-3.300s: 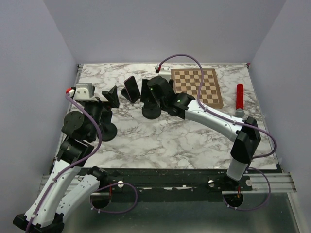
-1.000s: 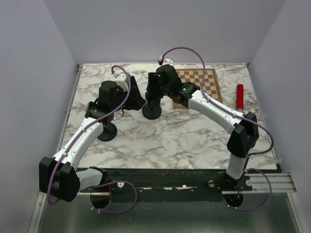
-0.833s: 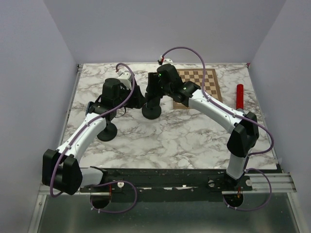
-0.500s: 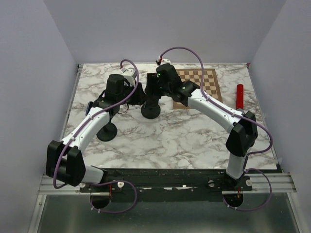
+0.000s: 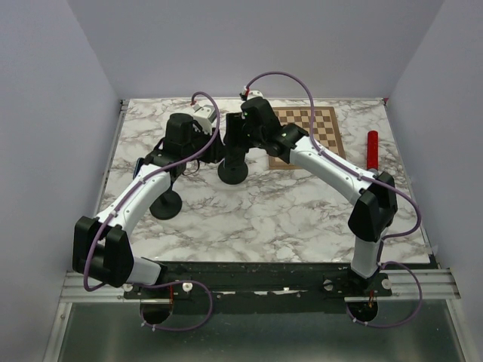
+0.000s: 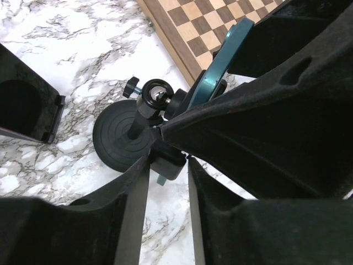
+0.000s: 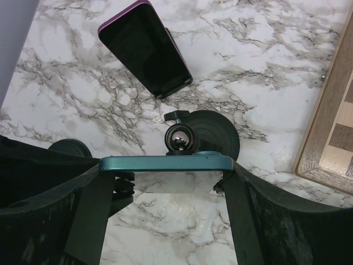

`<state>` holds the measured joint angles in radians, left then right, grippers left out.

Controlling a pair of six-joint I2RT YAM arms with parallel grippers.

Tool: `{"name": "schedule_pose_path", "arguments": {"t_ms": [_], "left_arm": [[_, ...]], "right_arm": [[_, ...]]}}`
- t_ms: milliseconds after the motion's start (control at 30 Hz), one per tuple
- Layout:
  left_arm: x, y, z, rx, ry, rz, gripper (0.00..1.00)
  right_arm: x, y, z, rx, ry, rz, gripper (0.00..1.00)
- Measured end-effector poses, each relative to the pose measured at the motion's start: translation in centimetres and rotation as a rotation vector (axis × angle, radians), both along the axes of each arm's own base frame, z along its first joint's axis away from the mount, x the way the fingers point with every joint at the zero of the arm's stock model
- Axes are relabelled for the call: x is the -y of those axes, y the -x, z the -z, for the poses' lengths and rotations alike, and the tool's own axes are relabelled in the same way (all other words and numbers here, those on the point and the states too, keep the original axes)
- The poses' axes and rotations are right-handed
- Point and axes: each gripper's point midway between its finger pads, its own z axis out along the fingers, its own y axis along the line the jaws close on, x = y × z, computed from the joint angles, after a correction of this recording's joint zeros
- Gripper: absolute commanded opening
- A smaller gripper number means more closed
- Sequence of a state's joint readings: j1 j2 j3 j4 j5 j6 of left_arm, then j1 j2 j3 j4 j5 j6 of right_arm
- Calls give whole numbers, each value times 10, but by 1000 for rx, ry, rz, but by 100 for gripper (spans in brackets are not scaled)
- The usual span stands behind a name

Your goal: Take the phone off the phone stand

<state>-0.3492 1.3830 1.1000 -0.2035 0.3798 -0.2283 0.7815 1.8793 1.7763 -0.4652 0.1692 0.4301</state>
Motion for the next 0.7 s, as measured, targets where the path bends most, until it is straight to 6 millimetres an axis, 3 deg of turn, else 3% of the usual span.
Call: {"name": "schedule_pose_path", "arguments": {"t_ms": [167, 333, 367, 600, 633, 700], "left_arm": [[-1, -2, 1, 3, -8, 5, 26], [0, 0, 1, 3, -9, 18, 1], [1, 1, 1, -2, -8, 24, 0], [4, -2, 3, -7, -12, 39, 0], [4, -2, 4, -9, -12, 41, 3], [6, -2, 7, -16, -12, 50, 31]], "right_arm": [[0, -2, 0, 1, 3, 0, 1], [2, -5, 0, 11, 12, 3, 1], [4, -7, 0, 16, 16, 2, 1], [8, -15, 2, 64, 24, -49, 1], [8, -16, 2, 67, 19, -59, 1], [9, -17, 2, 65, 7, -74, 1]]}}
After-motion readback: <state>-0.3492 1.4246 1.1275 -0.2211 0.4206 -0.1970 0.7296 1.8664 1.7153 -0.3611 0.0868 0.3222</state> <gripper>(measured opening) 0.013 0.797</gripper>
